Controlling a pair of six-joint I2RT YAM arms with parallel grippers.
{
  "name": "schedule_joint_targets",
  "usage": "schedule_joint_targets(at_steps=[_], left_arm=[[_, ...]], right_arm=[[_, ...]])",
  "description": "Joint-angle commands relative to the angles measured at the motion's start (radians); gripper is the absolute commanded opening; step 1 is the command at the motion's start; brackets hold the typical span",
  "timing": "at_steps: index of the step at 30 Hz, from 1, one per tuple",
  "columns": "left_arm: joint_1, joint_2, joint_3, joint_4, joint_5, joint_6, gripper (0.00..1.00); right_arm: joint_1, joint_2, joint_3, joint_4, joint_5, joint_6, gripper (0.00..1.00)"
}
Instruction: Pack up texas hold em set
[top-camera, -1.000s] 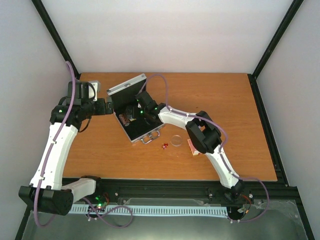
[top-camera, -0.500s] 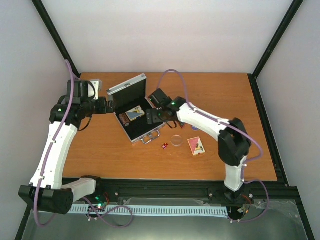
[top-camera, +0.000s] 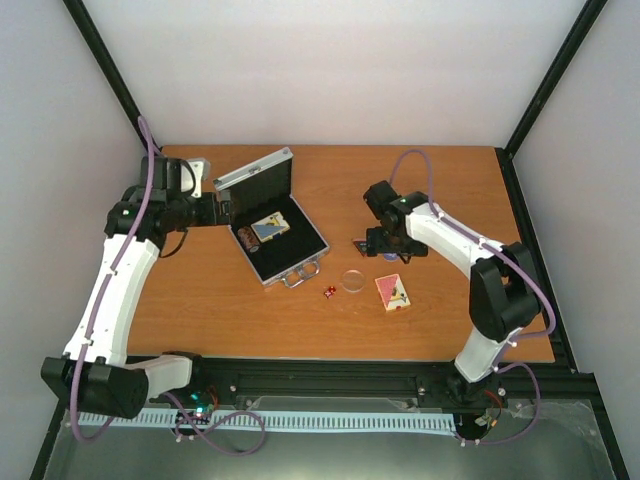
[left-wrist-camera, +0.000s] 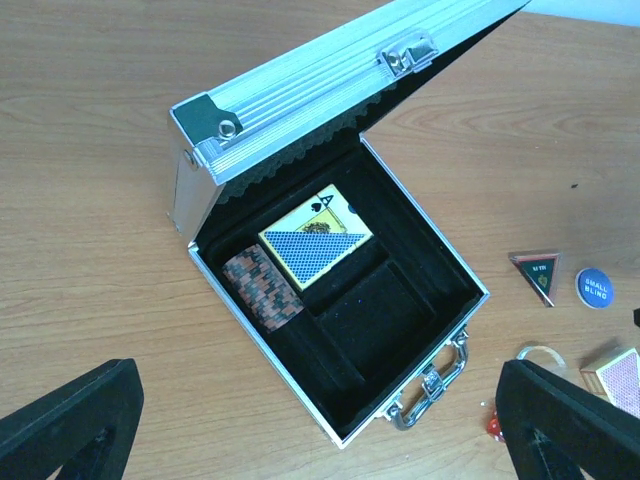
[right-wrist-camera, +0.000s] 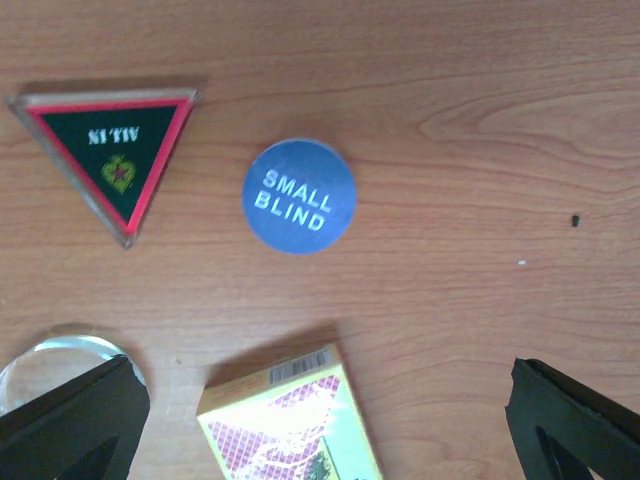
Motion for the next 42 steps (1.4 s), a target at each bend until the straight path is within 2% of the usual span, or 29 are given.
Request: schedule_joint_targets(at_steps=[1, 9, 17, 27, 36, 42], left_arm=[[-0.002, 0.021, 0.035, 0.005, 0.021, -0.002, 1.00], [-0.002, 0.038, 0.049, -0.001, 0.003, -0.002, 1.00], [-0.002, 0.043, 0.051, 0.001, -0.005, -0.003, 1.00], [-0.002, 0.050, 0.043, 0.012, 0.019, -0.028, 1.00], [-0.002, 0.054, 0.053, 0.003, 0.016, -0.025, 1.00], [-0.002, 0.063, 0.065, -0.009, 0.028, -0.016, 1.00]], right_arm=[[-0.059, 0.049, 0.055, 0.002, -0.008, -0.017, 1.00], [-0.098, 0.176, 0.136, 0.018, -0.069, -0.105, 0.92], [-0.097, 0.184, 0.145, 0.030, -0.087, -0.145, 0.95], [0.009, 0.194, 0.262, -0.033, -0.049, -0.206, 0.94], [0.139, 0.172, 0.207, -0.057, -0.099, -0.166, 0.94], [0.149, 0.131, 0.097, -0.048, -0.122, -0.108, 0.96]])
